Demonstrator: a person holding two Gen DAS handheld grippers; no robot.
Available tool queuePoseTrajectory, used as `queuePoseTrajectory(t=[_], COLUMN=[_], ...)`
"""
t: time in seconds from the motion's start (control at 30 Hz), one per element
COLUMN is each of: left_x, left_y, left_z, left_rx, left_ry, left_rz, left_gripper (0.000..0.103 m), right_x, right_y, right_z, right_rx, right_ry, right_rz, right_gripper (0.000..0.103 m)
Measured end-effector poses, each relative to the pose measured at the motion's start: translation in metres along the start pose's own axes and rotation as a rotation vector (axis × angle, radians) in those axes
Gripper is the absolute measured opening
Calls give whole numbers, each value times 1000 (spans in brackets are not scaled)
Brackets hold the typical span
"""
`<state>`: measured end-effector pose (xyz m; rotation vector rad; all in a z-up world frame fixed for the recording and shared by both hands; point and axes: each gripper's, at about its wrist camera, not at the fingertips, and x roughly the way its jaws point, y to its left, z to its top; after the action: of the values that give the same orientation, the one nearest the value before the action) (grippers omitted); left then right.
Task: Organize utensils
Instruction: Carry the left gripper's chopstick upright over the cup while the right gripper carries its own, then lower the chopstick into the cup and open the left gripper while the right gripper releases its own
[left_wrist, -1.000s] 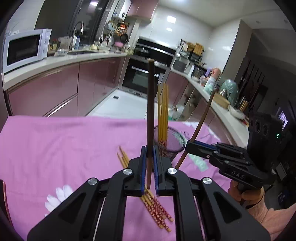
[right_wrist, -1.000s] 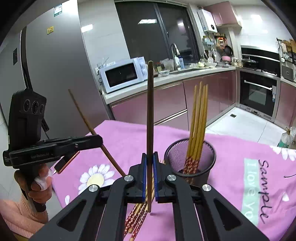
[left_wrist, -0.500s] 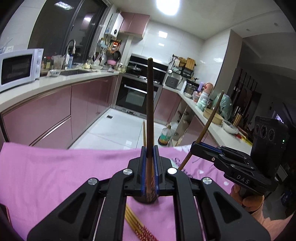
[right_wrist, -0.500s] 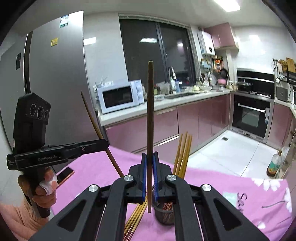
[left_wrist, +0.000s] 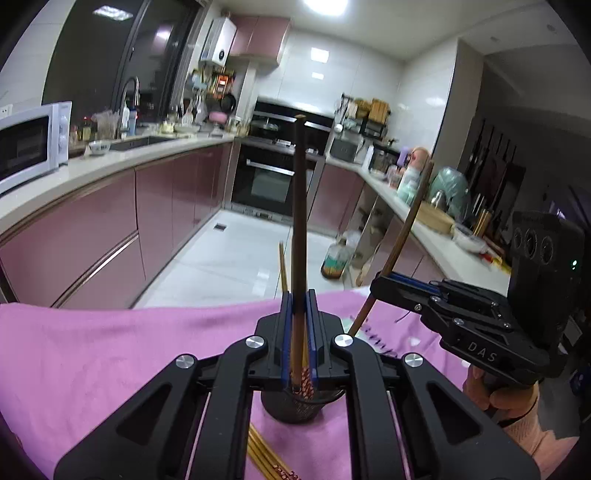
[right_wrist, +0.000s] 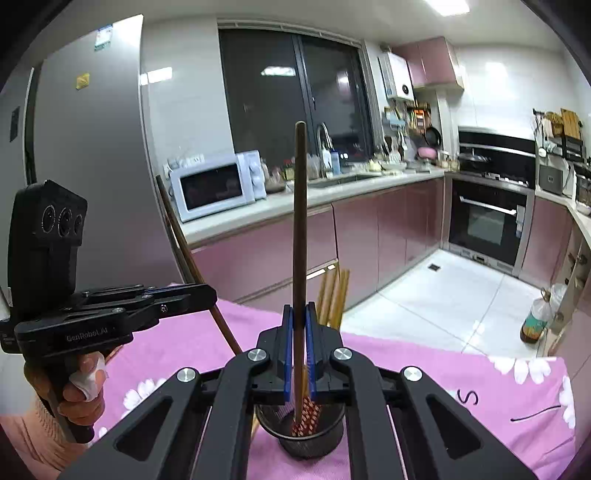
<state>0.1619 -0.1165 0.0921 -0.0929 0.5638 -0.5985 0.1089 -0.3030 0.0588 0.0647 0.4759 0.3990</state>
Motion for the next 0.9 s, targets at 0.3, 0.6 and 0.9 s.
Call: queuePoseTrajectory(t=[0.3, 0.6, 0.9], left_x=[42, 72, 94], left_y=[7, 13, 14], left_z=[-22, -34, -36], left_rx=[23, 25, 12], left_ry=[115, 203, 220], left_rz=[20, 12, 24], left_gripper=[8, 8, 8], right_x=[24, 46, 57], right_y=[-7, -8, -12], right_z=[-18, -24, -29], right_rx=[32, 44, 74], right_ry=[104, 182, 199], right_rz=[-5, -16, -31], right_gripper=[5, 6, 7])
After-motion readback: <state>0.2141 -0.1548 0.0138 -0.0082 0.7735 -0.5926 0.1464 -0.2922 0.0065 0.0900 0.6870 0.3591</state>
